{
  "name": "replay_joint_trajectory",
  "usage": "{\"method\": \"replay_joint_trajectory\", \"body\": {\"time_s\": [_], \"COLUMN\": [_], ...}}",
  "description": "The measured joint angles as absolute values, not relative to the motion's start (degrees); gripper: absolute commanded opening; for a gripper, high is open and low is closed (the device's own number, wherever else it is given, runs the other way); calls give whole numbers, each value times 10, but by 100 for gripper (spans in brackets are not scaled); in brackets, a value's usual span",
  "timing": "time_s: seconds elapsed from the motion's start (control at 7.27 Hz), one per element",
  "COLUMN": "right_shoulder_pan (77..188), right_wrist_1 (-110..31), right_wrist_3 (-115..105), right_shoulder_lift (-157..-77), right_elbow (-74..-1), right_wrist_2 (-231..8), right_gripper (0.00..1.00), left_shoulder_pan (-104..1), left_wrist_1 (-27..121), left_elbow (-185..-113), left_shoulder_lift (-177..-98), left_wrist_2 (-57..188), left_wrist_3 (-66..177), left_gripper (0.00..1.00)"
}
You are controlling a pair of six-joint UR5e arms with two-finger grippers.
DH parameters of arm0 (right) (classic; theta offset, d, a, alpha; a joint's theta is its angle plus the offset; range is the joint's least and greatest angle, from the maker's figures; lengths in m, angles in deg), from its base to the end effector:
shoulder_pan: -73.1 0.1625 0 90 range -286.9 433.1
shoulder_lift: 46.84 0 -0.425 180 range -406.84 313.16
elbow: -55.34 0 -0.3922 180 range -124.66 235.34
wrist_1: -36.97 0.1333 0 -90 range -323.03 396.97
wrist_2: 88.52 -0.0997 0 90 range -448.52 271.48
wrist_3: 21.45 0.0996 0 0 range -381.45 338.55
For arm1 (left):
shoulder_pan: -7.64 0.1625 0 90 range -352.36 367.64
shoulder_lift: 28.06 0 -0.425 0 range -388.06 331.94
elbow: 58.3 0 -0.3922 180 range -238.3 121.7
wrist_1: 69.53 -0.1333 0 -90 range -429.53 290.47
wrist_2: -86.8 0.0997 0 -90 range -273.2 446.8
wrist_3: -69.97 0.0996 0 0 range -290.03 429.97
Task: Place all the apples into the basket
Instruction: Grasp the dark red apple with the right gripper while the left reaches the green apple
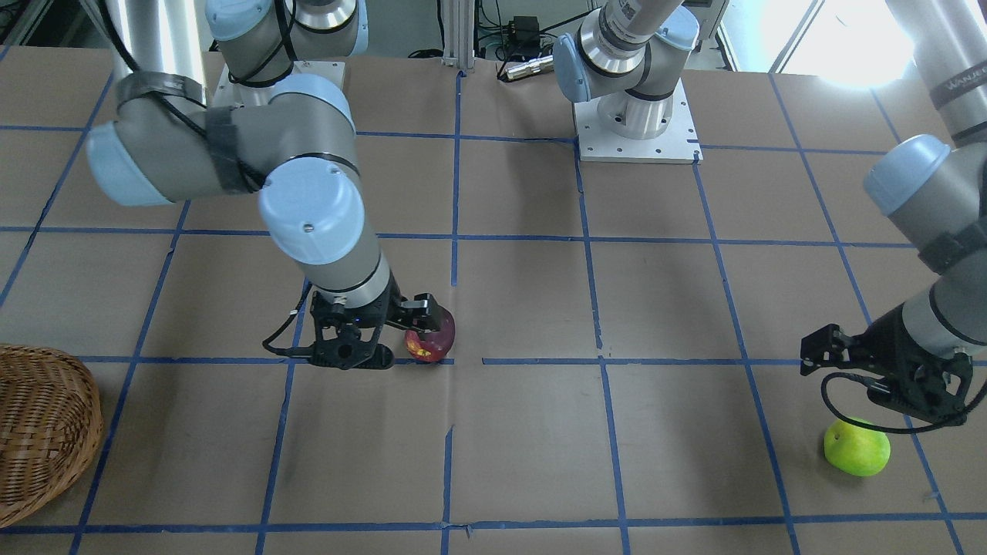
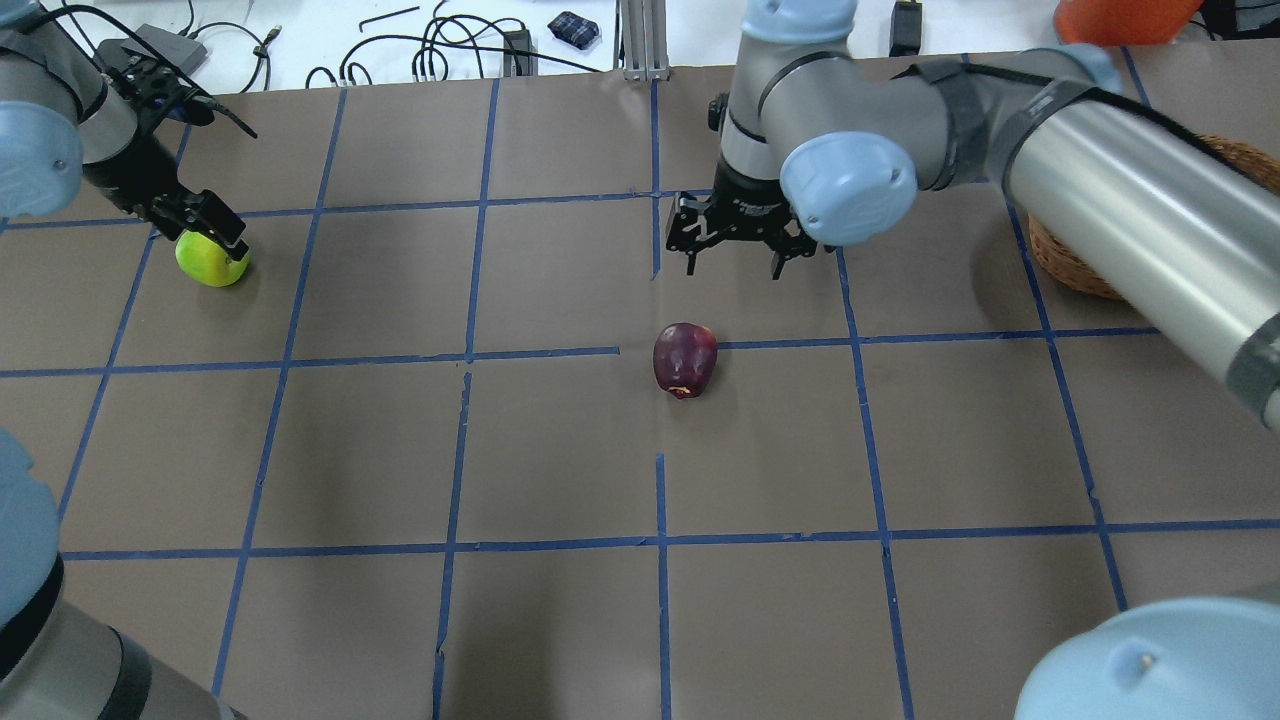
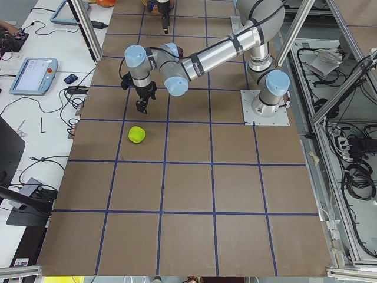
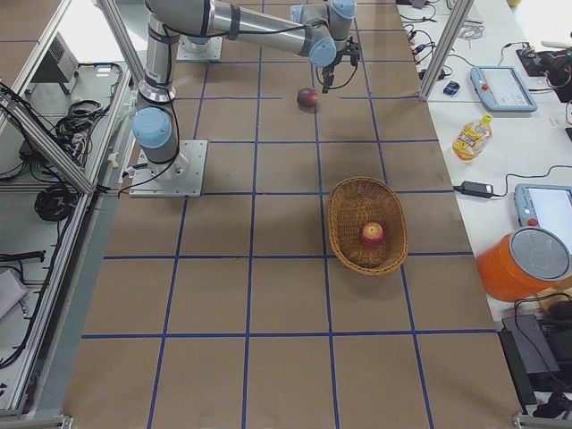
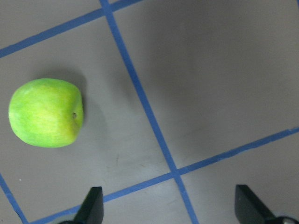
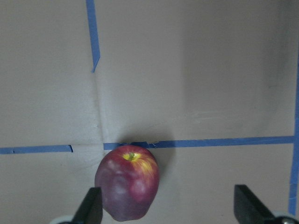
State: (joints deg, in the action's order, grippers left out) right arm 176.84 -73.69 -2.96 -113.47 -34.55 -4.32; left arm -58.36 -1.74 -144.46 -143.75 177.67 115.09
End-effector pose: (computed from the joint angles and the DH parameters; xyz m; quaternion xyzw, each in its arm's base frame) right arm 0.2875 -0.5721 0.2942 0.0425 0.9976 0.0358 0.0423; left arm 0.1434 -0.6461 0.3006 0.1832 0.9830 0.0017 0.0080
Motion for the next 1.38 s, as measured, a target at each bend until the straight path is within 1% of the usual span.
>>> {"method": "replay_joint_trajectory", "body": {"time_s": [0.28, 0.55, 0.69, 0.83, 0.96, 1.1, 1.24, 1.38], "right_shoulder_pan": [1797, 1802, 1803, 1803, 1803, 1801, 1792, 1766], "right_wrist_1": [-817, -905, -933, -961, -981, -985, -969, -915], "right_wrist_3": [58, 80, 79, 70, 53, 37, 19, -10], "right_shoulder_lift": [-1121, -1109, -1103, -1096, -1092, -1095, -1108, -1128], "right_elbow": [-409, -465, -481, -488, -490, -488, -477, -447], "right_wrist_2": [-45, -43, -35, -29, -27, -26, -25, -25], "right_gripper": [100, 99, 50, 35, 34, 34, 34, 32], "left_shoulder_pan": [-567, -562, -561, -561, -560, -560, -560, -563], "left_wrist_1": [-61, -68, -68, -68, -69, -70, -65, -42], "left_elbow": [-1405, -1367, -1361, -1358, -1352, -1342, -1330, -1319], "left_shoulder_lift": [-1496, -1547, -1564, -1576, -1585, -1594, -1596, -1591], "left_wrist_2": [1776, 1774, 1771, 1770, 1769, 1770, 1770, 1771], "left_wrist_3": [1181, 1212, 1215, 1215, 1215, 1216, 1216, 1214], "left_gripper": [100, 100, 100, 83, 43, 15, 11, 9]}}
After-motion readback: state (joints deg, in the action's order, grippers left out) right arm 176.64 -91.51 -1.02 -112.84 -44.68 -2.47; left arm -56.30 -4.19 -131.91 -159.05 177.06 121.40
